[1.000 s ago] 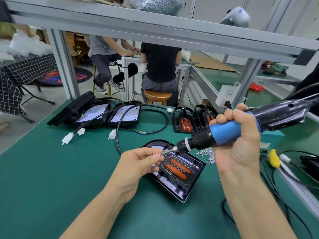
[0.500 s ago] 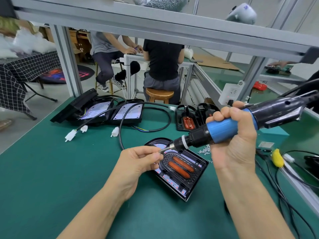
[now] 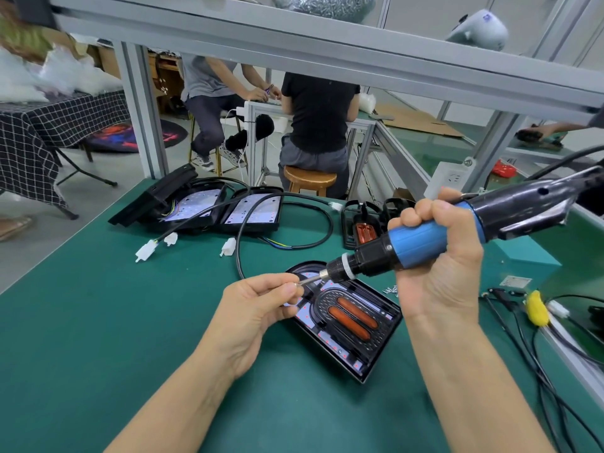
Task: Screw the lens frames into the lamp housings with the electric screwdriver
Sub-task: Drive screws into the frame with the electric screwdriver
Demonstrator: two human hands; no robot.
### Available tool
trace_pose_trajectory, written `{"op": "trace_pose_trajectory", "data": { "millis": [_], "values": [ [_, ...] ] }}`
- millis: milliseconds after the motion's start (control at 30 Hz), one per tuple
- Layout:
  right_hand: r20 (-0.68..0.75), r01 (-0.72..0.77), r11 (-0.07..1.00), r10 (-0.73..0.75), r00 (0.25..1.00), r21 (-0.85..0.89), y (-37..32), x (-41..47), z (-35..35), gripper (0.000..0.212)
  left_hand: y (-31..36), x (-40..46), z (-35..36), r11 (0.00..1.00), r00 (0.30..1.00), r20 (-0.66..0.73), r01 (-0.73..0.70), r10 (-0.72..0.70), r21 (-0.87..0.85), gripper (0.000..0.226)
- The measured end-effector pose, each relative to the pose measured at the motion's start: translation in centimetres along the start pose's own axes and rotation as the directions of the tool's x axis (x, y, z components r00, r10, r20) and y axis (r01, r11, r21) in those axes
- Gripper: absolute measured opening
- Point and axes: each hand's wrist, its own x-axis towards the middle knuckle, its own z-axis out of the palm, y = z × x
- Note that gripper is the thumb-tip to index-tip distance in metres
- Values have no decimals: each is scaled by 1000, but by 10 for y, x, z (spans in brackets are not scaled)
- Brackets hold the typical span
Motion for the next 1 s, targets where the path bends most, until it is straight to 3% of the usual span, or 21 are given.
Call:
{"op": "trace_pose_trajectory", "data": {
  "millis": [100,200,267,367,533,1000],
  "values": [
    [-3,11,997,-11,1000,-71,9,2,-1,24,0,5,-6,954,990,-67,-103,127,283,17],
    [-15,14,983,-17,1000,-181,24,-1,-4,24,-1,7,-11,646,955,-6,-197,297,737,19],
    [-10,23,969,-26,1000,-244,34,-6,-8,23,-5,5,-12,477,937,75,-242,342,845,18],
    [11,32,962,-30,999,-272,41,-12,-12,23,-11,3,-15,372,921,109,-256,375,892,12],
    [45,87,936,-76,996,-341,42,-11,-9,24,-16,4,-14,267,915,156,-266,373,926,11],
    [45,72,925,-59,997,-373,46,-14,-9,24,-15,8,-8,276,938,134,-228,320,934,13]
  ]
}}
